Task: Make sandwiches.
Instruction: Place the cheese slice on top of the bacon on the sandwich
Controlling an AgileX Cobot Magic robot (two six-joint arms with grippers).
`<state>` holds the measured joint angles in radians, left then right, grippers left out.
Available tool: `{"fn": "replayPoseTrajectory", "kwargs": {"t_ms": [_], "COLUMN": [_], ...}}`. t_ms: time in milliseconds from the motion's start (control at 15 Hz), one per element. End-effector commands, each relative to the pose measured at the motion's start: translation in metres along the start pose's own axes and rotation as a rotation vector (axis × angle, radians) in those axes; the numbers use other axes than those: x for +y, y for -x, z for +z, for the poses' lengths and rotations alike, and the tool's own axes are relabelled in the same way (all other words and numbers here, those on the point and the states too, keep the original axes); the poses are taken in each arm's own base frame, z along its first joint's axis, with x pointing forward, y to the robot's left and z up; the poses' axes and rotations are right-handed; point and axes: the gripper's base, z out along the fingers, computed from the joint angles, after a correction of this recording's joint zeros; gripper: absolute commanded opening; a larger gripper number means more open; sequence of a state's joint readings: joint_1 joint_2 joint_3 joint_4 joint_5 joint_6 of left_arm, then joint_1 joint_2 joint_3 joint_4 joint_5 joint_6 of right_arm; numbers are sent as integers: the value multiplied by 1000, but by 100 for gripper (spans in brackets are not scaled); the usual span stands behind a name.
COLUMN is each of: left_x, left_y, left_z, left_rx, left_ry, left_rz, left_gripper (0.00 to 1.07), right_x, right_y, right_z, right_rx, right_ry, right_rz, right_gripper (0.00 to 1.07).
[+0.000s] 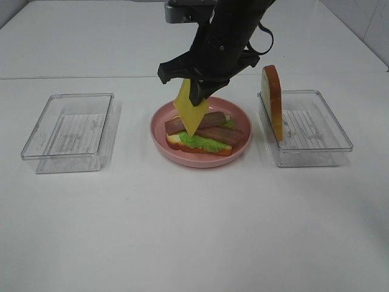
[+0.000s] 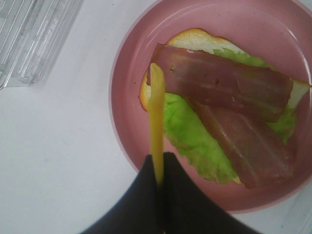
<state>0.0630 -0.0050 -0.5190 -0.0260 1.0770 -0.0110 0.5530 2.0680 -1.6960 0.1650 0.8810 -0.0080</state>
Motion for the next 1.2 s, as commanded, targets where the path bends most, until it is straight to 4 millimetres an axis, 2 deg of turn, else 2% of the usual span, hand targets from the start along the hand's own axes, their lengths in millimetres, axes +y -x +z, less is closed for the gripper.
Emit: {"fn": "replayPoseTrajectory", "kwargs": {"t_ms": [67,467,600,867,1200], "left_x": [-1,-1,-1,-1,-1], "left_y": [-1,-1,-1,-1,-1], "left_z": [-2,-2,-2,-2,-2], "left_rx": [-20,-20,-20,-20,-20], "left_ry": [-7,-7,-7,-7,-7], "left_rz": [-1,-1,-1,-1,-1], "left_gripper": [91,91,91,91,91], "right_x": [0,-5,-12,-26,-29], "right_y": [3,3,4,7,6], "right_z": [9,43,55,62,65], "right_rx": [-18,7,1,-16,0], "right_ry": [2,-2,-56,-206,-227], "right_rz": [1,-28,-68,-195,-220], "right_gripper": [0,0,0,0,1]}}
